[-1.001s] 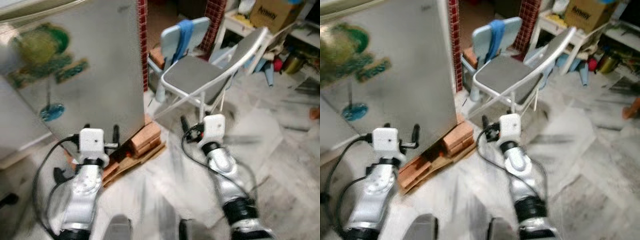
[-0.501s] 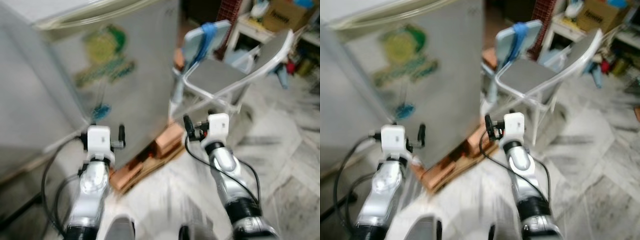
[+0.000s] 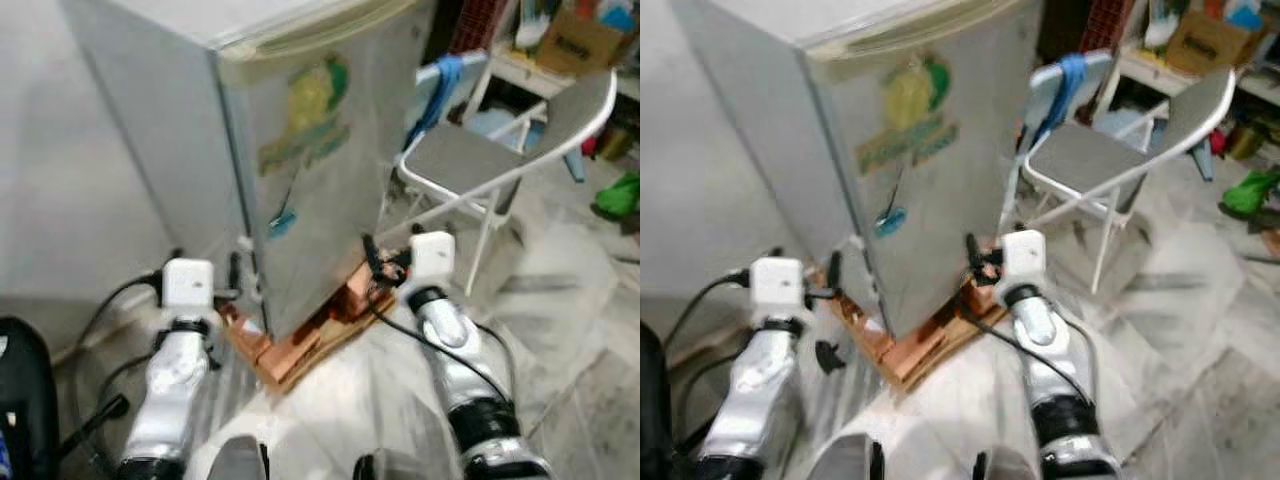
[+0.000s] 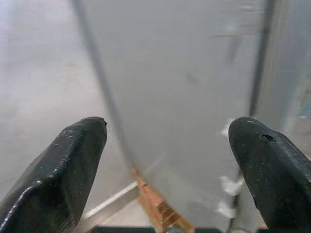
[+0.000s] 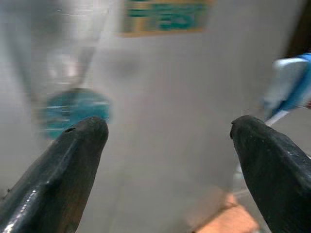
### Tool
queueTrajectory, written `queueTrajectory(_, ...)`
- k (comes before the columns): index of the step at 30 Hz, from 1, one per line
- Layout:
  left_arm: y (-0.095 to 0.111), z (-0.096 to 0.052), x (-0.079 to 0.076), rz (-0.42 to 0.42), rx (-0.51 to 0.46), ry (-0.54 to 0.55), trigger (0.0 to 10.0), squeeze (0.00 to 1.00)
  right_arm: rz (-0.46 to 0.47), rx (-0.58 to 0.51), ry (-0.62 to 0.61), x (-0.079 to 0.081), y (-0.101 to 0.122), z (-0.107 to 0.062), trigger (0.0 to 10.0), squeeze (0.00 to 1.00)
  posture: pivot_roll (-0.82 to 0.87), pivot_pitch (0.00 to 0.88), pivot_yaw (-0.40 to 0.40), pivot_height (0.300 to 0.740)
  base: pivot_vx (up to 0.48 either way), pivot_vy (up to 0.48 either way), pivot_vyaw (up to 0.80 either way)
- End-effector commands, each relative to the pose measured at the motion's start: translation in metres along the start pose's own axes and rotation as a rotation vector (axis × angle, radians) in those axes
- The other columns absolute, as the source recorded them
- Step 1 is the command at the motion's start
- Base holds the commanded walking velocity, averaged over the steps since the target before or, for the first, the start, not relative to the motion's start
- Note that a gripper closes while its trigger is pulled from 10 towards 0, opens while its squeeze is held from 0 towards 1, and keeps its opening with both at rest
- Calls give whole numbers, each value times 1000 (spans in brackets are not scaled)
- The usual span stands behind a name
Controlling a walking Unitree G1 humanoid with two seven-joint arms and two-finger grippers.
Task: Restocking fridge
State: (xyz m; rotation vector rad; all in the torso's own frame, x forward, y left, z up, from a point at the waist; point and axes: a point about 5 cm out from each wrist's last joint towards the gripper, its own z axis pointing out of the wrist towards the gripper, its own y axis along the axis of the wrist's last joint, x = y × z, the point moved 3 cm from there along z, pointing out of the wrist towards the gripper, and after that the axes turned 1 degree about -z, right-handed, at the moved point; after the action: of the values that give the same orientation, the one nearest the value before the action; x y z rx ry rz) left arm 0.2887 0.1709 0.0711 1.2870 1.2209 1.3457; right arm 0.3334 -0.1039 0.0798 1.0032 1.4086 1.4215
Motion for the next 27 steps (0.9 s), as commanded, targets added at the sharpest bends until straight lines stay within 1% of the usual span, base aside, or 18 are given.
queueTrajectory(1, 11, 0, -13, -35, -35, -37, 10000, 0, -23, -2, -27, -14, 2, -3, 10000, 0, 120, 55, -10, 740, 0, 0, 0)
queueTrajectory(4, 14, 3, -15, -32, -39, -36, 10000, 0, -42, -1, -21, -15, 3, -3, 10000, 0, 120, 58, -13, 740, 0, 0, 0)
queueTrajectory(7, 7, 2, -8, -33, -16, -7, 10000, 0, -54, -2, -17, -16, 3, -5, 10000, 0, 114, 61, -18, 740, 0, 0, 0)
queueTrajectory(10, 9, 0, -7, -48, -16, -10, 10000, 0, -48, 7, 0, -17, 2, -12, 10000, 0, 114, 69, -24, 740, 0, 0, 0)
queueTrajectory(15, 6, -4, -7, -39, -6, -18, 10000, 0, -61, 30, 8, -19, -6, -26, 10000, 0, 107, 75, -25, 740, 0, 446, -776)
queueTrajectory(18, 5, -5, -8, -39, -2, -20, 10000, 0, -61, 34, 7, -20, -6, -27, 10000, 0, 104, 76, -25, 740, 0, 436, -677)
queueTrajectory(21, 3, -6, -10, -36, 7, -27, 10000, 0, -64, 35, 4, -21, -6, -26, 10000, 0, 103, 77, -25, 740, 0, 0, 0)
queueTrajectory(27, 2, -6, -13, -37, 22, -29, 10000, 0, -81, 34, 25, -20, -3, -26, 10000, 0, 105, 80, -27, 740, 0, 454, 0)
